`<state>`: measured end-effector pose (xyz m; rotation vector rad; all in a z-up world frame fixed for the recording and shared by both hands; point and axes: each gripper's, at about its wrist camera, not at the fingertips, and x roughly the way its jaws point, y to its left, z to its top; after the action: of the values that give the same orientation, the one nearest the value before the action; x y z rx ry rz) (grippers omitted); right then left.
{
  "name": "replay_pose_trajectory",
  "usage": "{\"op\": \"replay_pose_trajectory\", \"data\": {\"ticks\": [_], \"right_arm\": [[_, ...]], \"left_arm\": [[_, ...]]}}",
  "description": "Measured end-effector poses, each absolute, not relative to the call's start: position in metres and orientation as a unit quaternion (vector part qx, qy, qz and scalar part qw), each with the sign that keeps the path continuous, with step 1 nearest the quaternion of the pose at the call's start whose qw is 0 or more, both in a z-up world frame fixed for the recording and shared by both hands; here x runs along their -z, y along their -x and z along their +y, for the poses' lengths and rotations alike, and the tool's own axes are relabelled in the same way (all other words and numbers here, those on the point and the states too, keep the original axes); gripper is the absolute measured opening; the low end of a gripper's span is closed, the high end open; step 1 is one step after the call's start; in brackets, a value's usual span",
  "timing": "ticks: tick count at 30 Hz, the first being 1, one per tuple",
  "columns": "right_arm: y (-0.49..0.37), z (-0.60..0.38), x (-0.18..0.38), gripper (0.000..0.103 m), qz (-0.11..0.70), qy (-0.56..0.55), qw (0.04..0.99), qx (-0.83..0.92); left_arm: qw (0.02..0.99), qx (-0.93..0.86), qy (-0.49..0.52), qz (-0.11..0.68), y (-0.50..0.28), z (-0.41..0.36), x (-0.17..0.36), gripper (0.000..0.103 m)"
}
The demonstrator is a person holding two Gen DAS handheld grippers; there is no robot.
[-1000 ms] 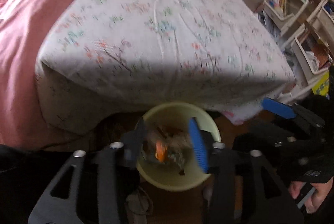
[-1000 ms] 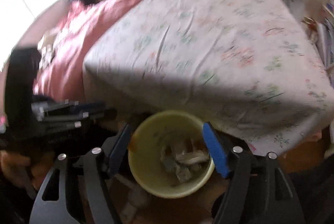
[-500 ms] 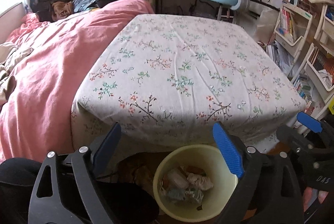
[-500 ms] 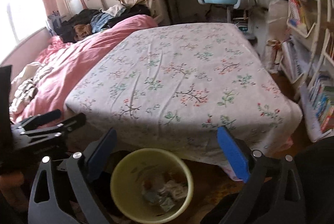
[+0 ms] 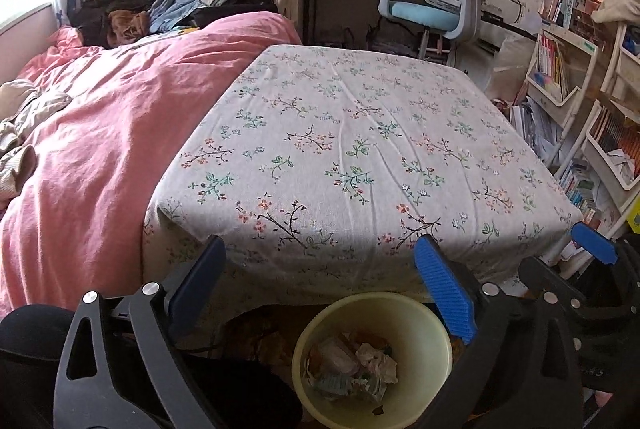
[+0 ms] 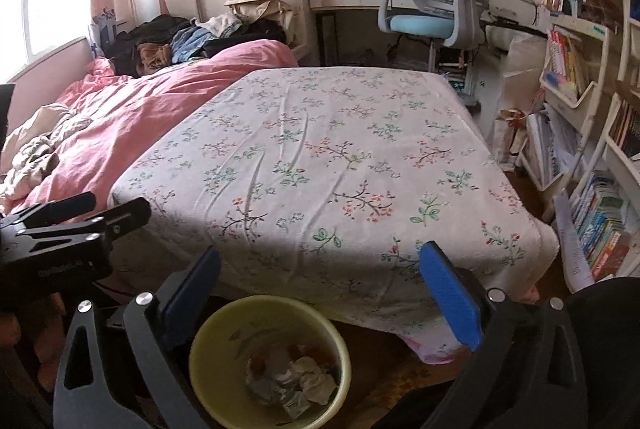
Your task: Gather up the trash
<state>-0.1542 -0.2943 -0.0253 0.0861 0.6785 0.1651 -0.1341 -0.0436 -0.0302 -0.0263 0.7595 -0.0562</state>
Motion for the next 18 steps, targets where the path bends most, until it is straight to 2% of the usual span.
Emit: {"op": "replay_pose_trajectory", "data": {"ticks": [18], "right_arm": [[0.1545,-0.2953,0.0250,0.095,0.326,-0.035,0.942,-0.071]], "left_arm": [[0.932,0.026,0.016,0.362,0.1360,-0.0410,0.0284,0.094]]}}
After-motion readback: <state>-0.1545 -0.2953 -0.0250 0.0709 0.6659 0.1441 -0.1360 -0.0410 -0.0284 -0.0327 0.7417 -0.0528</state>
